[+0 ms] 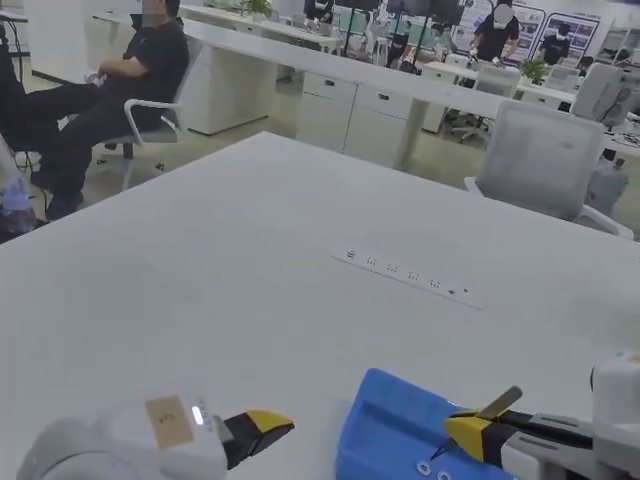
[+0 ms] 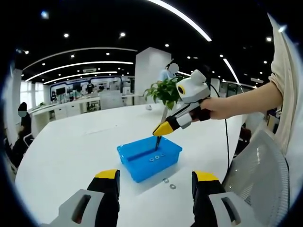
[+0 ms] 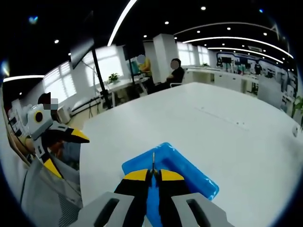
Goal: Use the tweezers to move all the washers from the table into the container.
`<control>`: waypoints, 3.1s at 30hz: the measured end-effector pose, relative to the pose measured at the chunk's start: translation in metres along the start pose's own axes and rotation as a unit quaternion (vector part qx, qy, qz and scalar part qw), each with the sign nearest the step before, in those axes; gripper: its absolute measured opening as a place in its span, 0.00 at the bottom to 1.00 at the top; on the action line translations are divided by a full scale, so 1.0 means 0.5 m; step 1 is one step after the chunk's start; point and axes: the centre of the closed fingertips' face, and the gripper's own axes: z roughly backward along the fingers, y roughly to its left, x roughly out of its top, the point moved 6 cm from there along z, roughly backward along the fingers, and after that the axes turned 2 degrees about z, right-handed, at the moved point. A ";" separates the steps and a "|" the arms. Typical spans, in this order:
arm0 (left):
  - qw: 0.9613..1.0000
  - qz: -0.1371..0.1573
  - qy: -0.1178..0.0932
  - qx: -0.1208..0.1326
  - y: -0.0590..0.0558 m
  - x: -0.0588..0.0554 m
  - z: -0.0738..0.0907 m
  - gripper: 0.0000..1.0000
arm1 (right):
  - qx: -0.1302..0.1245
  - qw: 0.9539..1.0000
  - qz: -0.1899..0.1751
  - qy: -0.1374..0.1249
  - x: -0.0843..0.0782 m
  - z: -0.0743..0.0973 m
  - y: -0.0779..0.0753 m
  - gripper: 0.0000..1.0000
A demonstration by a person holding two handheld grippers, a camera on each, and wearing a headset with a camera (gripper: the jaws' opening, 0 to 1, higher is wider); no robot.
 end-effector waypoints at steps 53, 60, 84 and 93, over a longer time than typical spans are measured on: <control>1.000 0.002 -0.004 0.002 0.003 0.001 0.001 0.61 | 0.063 0.998 0.002 0.030 -0.046 -0.027 0.092 0.04; 1.000 0.002 -0.005 0.002 0.003 0.002 0.001 0.61 | 0.068 0.996 -0.004 0.054 -0.082 -0.044 0.094 0.04; 1.000 0.004 -0.005 0.003 0.004 0.002 0.003 0.60 | 0.077 0.993 0.025 0.085 -0.113 -0.064 0.112 0.04; 1.000 0.002 -0.003 0.002 0.003 0.001 0.002 0.60 | 0.078 0.986 0.116 0.090 -0.118 -0.062 0.137 0.03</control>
